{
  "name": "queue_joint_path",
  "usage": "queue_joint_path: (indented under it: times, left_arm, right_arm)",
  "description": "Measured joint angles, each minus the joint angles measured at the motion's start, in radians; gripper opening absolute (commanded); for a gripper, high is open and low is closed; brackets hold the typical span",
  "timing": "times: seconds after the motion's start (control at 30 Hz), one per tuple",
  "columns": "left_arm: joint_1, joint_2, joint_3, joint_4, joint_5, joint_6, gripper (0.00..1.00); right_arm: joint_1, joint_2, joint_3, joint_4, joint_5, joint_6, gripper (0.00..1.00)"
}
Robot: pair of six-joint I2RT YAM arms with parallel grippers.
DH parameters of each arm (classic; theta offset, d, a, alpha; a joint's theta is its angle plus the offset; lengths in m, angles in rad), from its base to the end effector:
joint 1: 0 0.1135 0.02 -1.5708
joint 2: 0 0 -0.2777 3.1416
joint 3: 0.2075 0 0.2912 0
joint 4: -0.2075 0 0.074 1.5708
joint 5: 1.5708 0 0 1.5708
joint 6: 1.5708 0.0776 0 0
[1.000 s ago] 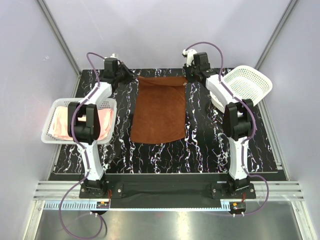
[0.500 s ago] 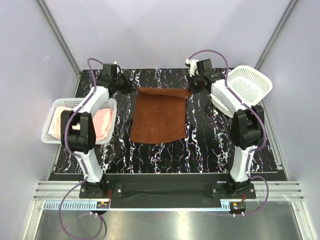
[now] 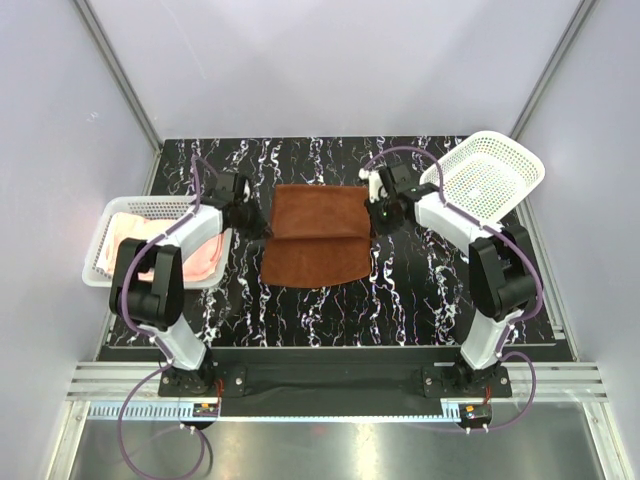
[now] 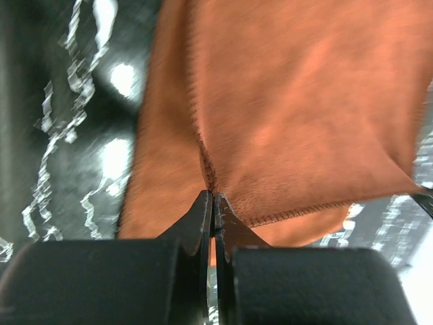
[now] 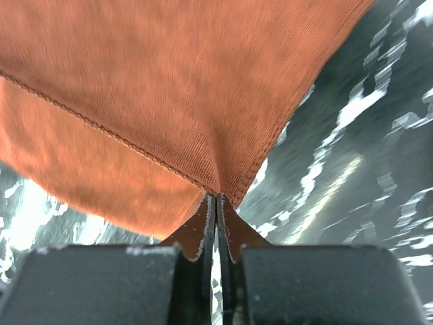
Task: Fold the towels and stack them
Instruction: Fold the towel
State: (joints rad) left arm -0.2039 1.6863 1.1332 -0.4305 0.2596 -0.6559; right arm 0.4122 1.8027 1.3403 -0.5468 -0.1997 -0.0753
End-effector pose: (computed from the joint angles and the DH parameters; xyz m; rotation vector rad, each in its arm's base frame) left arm 0.3960 -0.1022 0.1667 -0.4901 2.5964 -0.6460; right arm 0.4020 0.1926 0.1833 -0.6991 2.5005 0.3818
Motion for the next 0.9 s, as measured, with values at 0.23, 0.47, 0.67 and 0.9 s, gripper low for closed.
queue_joint_path:
  times: [0.23, 0.47, 0.67, 0.9]
  left_arm:
    - [-0.027, -0.064, -0.152, -0.007, -0.057, 0.021, 0.33]
    - [-0.111, -0.125, -0.165, -0.075, -0.194, 0.066, 0.41]
    - [-0.206, -0.231, -0.204, -0.067, -0.231, 0.084, 0.45]
    - [-0.22, -0.288, -0.326, 0.037, -0.111, 0.06, 0.45]
  right_arm:
    - [0.05, -0.042, -0.122, -0.004, -0.004, 0.098, 0.36]
    - [0.051, -0.19, -0.253, 0.008, -0.014, 0.284, 0.54]
    - [0.05, -0.301, -0.411, 0.122, -0.137, 0.43, 0.64]
    - [0.05, -0.299, -0.532, 0.242, -0.192, 0.491, 0.7]
